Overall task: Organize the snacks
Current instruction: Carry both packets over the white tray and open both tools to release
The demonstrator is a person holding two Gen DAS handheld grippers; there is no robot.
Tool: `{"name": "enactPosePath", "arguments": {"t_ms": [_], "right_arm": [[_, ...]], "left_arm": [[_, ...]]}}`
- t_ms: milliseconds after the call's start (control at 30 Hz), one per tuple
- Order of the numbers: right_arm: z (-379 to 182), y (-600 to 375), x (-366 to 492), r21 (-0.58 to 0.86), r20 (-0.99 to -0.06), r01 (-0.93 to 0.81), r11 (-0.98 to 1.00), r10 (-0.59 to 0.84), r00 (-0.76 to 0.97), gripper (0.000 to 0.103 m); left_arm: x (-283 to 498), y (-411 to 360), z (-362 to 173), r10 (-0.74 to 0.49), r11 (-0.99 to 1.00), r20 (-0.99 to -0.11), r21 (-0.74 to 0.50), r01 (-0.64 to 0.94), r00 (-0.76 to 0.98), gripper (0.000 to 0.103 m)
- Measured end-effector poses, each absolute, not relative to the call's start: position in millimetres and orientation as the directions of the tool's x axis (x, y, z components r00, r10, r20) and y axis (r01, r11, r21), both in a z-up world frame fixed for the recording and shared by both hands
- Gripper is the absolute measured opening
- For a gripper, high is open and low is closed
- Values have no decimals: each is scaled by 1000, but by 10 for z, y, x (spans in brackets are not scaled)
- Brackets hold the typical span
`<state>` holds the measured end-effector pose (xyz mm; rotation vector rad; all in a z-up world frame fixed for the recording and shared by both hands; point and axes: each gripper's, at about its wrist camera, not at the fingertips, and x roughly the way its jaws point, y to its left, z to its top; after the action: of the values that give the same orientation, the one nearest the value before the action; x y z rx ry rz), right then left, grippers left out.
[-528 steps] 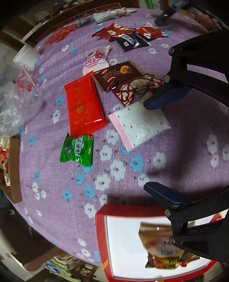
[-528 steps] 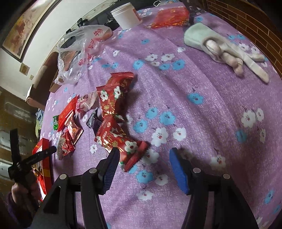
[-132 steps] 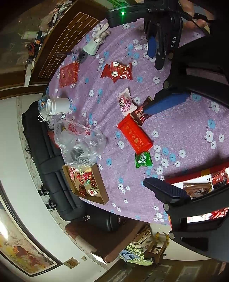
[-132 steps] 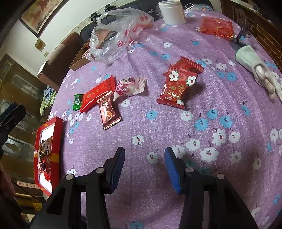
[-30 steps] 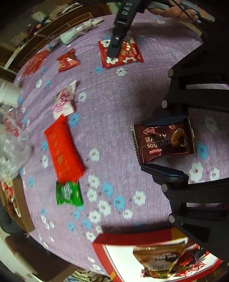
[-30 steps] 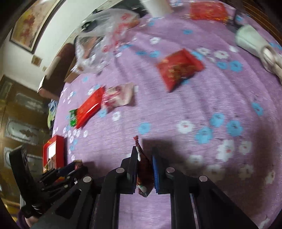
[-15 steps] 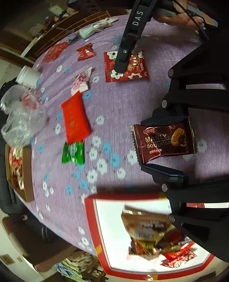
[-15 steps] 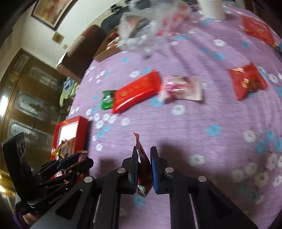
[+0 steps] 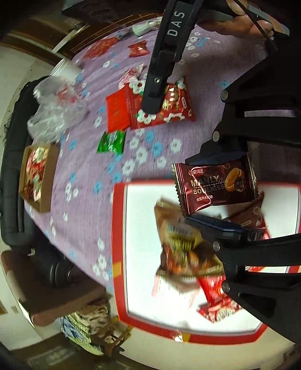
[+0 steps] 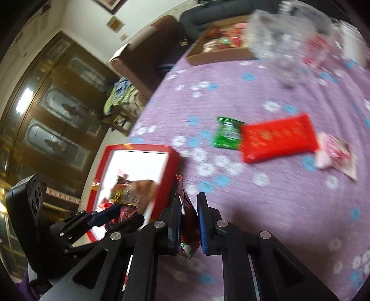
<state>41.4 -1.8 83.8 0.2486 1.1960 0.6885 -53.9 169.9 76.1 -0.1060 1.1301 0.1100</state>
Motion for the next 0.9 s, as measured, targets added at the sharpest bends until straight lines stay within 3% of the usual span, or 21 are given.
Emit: {"name": "enactPosePath", "arguments": {"t_ms": [900], "right_arm": [[518, 1944, 507, 553, -795, -452, 700, 606, -34, 12]], "left_arm": [[-727, 3153, 459, 121, 935, -937, -3, -355, 327, 40]]}}
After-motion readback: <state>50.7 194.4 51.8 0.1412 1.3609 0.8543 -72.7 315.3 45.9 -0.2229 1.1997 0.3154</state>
